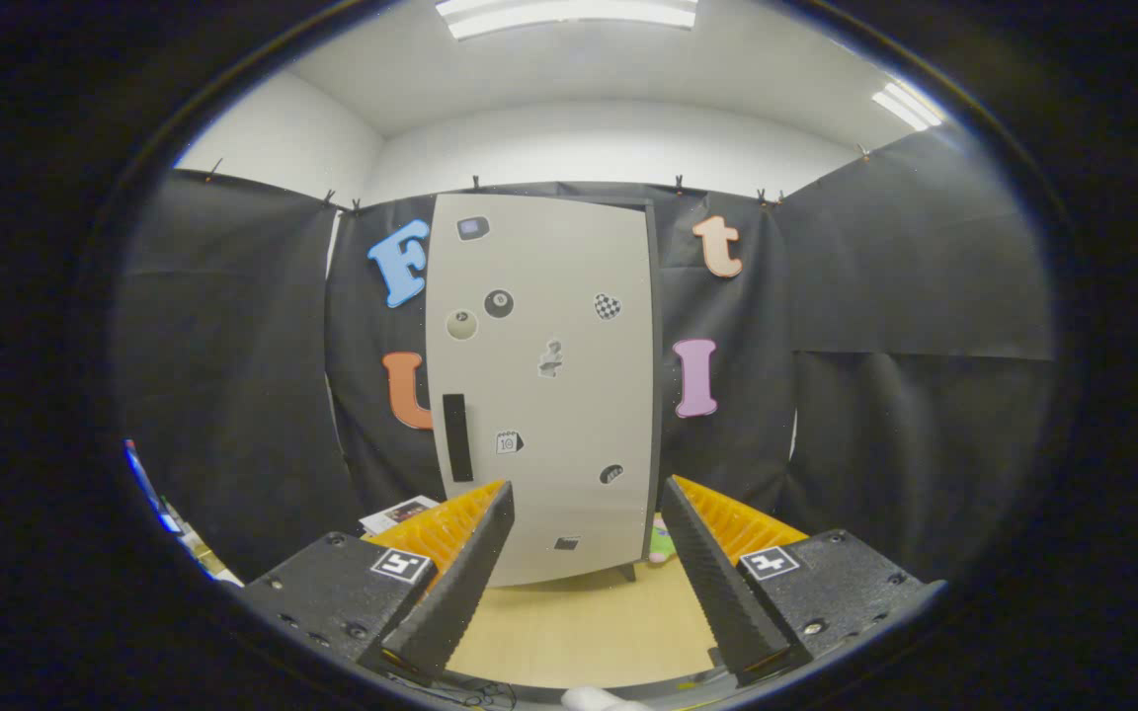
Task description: Open the shoe cabinet door, grab the shoes and put them into the shoe cabinet, then close the shoe cabinet door.
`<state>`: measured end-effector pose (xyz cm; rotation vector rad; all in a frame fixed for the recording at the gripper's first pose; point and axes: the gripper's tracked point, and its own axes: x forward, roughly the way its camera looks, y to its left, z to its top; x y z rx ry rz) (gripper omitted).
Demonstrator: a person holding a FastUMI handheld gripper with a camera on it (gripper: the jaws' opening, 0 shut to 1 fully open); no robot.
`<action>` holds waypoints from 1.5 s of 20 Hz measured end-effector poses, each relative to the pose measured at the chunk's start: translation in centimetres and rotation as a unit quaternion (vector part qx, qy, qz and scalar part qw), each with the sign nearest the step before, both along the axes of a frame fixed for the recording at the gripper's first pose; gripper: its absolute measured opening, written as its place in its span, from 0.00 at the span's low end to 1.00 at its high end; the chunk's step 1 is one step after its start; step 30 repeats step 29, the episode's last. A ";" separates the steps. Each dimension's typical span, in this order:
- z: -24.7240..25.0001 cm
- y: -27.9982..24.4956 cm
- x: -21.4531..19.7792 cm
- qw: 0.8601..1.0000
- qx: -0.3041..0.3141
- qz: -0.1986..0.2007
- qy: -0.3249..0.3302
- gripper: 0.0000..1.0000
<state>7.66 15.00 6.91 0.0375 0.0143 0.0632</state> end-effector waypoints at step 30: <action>1.1 -0.5 -0.6 1.000 0.004 -0.022 -0.019 0.99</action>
